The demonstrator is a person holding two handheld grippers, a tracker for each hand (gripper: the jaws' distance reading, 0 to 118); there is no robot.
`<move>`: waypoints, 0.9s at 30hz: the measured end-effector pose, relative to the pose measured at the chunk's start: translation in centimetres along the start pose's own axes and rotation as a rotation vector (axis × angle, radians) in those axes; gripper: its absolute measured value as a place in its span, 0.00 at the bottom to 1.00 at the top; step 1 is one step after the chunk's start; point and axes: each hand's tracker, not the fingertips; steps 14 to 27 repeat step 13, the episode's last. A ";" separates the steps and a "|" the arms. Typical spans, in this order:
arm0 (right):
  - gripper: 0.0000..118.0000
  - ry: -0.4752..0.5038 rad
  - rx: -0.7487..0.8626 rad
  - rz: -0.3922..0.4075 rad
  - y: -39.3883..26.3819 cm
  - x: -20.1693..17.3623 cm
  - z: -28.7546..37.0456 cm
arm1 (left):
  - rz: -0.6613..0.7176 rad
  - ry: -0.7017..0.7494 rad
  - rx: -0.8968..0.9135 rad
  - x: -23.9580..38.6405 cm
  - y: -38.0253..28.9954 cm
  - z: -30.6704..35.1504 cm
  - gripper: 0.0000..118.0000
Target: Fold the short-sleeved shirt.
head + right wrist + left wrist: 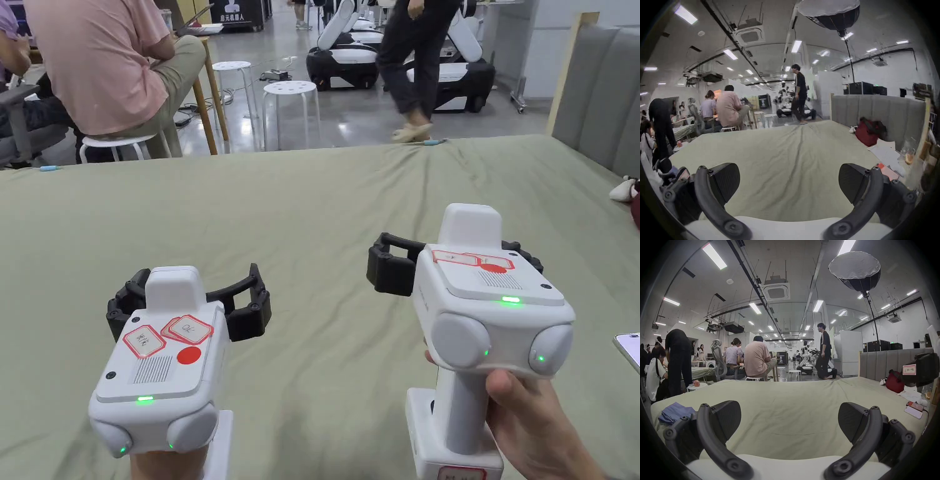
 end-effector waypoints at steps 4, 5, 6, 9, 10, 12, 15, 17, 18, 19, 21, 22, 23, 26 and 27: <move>1.00 0.015 -0.009 -0.008 0.0 0.1 0.3 | -0.001 -0.003 -0.001 0.1 0.1 0.1 1.00; 1.00 0.029 -0.016 -0.014 0.0 0.2 0.2 | -0.001 -0.002 0.000 0.1 0.1 0.1 1.00; 1.00 0.037 -0.030 -0.022 0.0 0.2 0.2 | 0.000 0.000 0.000 0.1 0.0 0.1 1.00; 1.00 0.047 -0.024 -0.003 -0.2 0.1 0.2 | -0.001 0.002 -0.007 0.0 -0.1 0.1 1.00; 1.00 0.043 -0.028 0.007 -0.3 0.0 0.1 | -0.002 0.004 -0.007 0.0 -0.2 0.2 1.00; 1.00 0.010 0.010 0.011 -0.7 -0.2 0.5 | -0.002 0.004 -0.010 0.0 -0.2 0.2 1.00; 1.00 0.003 0.035 0.024 -0.8 -0.4 0.6 | -0.001 0.001 -0.010 0.0 -0.2 0.2 1.00; 1.00 0.003 0.035 0.024 -0.8 -0.4 0.6 | -0.001 0.001 -0.010 0.0 -0.2 0.2 1.00; 1.00 0.003 0.035 0.024 -0.8 -0.4 0.6 | -0.001 0.001 -0.010 0.0 -0.2 0.2 1.00; 1.00 0.003 0.035 0.024 -0.8 -0.4 0.6 | -0.001 0.001 -0.010 0.0 -0.2 0.2 1.00; 1.00 0.003 0.035 0.024 -0.8 -0.4 0.6 | -0.001 0.001 -0.010 0.0 -0.2 0.2 1.00; 1.00 0.003 0.035 0.024 -0.8 -0.4 0.6 | -0.001 0.001 -0.010 0.0 -0.2 0.2 1.00; 1.00 0.003 0.035 0.024 -0.8 -0.4 0.6 | -0.001 0.001 -0.010 0.0 -0.2 0.2 1.00; 1.00 0.003 0.035 0.024 -0.8 -0.4 0.6 | -0.001 0.001 -0.010 0.0 -0.2 0.2 1.00; 1.00 0.003 0.035 0.024 -0.8 -0.4 0.6 | -0.001 0.001 -0.010 0.0 -0.2 0.2 1.00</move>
